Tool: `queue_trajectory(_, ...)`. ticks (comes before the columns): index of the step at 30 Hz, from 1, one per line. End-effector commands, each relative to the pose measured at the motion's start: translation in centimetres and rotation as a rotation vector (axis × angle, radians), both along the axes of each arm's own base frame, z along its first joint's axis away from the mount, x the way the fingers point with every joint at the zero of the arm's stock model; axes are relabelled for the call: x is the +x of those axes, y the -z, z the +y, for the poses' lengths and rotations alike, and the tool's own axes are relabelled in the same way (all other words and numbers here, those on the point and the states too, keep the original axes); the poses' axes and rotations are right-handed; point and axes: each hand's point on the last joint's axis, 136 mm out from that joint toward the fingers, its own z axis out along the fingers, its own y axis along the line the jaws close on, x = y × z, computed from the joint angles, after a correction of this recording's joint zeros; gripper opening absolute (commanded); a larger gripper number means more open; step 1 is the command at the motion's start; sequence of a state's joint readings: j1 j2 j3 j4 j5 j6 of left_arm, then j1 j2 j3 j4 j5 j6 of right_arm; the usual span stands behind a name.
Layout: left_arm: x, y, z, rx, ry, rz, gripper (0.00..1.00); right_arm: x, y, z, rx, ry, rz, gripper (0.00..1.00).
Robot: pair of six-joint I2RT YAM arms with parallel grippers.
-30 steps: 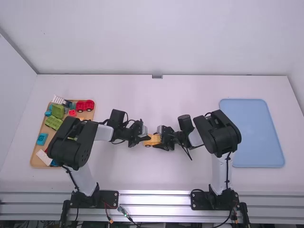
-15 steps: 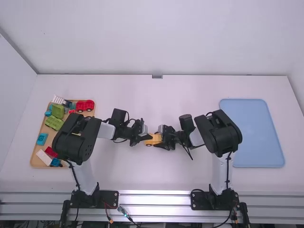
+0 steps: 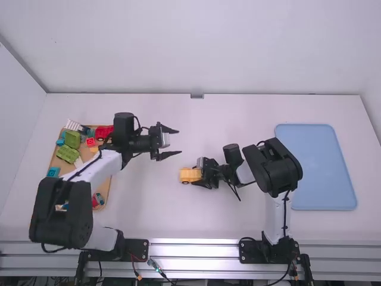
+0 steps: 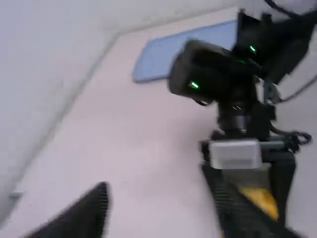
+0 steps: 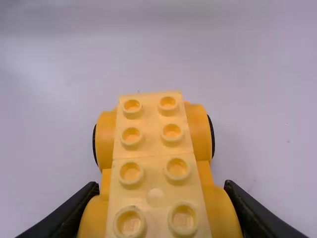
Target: Assemble lego blocks to make yellow taxi
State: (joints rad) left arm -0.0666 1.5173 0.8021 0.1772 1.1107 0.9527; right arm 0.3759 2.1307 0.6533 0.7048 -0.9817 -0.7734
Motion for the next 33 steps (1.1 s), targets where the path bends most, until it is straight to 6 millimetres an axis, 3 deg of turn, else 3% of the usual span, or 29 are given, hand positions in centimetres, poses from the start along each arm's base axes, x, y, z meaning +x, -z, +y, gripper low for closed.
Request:
queue_trajectory(1,0.8,-0.8,1.6,0.001,-0.114,0.062,0.99,0.1,1.0,-0.2,-0.037,0.017,0.001,0.57)
queue_trajectory(3,1.3,-0.8,2.5,0.01,-0.179,0.094,0.99,0.2,1.0,-0.2,-0.037,0.017,0.0,0.62)
queue_trajectory(6,2.0,-0.7,4.4,-0.011,-0.322,0.233,0.99,1.3,0.5,0.1,-0.031,0.076,0.071,0.99)
queue_trajectory(7,2.0,-0.7,4.5,-0.015,-0.326,0.24,0.99,1.4,0.4,0.1,-0.031,0.081,0.075,1.0)
queue_trajectory(11,2.6,-0.7,6.1,-0.113,-0.434,0.42,0.99,3.0,-0.5,-0.7,-0.087,0.166,0.104,0.99)
queue_trajectory(19,3.4,-0.7,8.9,-0.177,-0.538,0.505,0.99,2.6,-3.6,-3.4,-0.289,0.208,0.01,0.99)
queue_trajectory(24,4.1,-0.1,10.5,-0.21,-0.649,0.582,0.99,1.5,-7.1,-5.5,-0.393,0.217,-0.071,0.99)
queue_trajectory(29,6.1,3.0,16.3,-0.225,-1.111,0.718,1.0,1.7,-9.9,-7.2,-0.45,0.275,-0.164,0.99)
queue_trajectory(30,6.1,4.0,18.4,-0.241,-1.274,0.759,0.99,2.4,-10.7,-7.6,-0.448,0.314,-0.189,0.99)
queue_trajectory(31,6.0,4.2,19.0,-0.247,-1.314,0.767,1.0,2.5,-10.8,-7.7,-0.447,0.32,-0.193,0.99)
queue_trajectory(33,5.5,5.0,22.0,-0.26,-1.528,0.8,0.99,3.1,-11.6,-7.7,-0.427,0.336,-0.223,0.99)
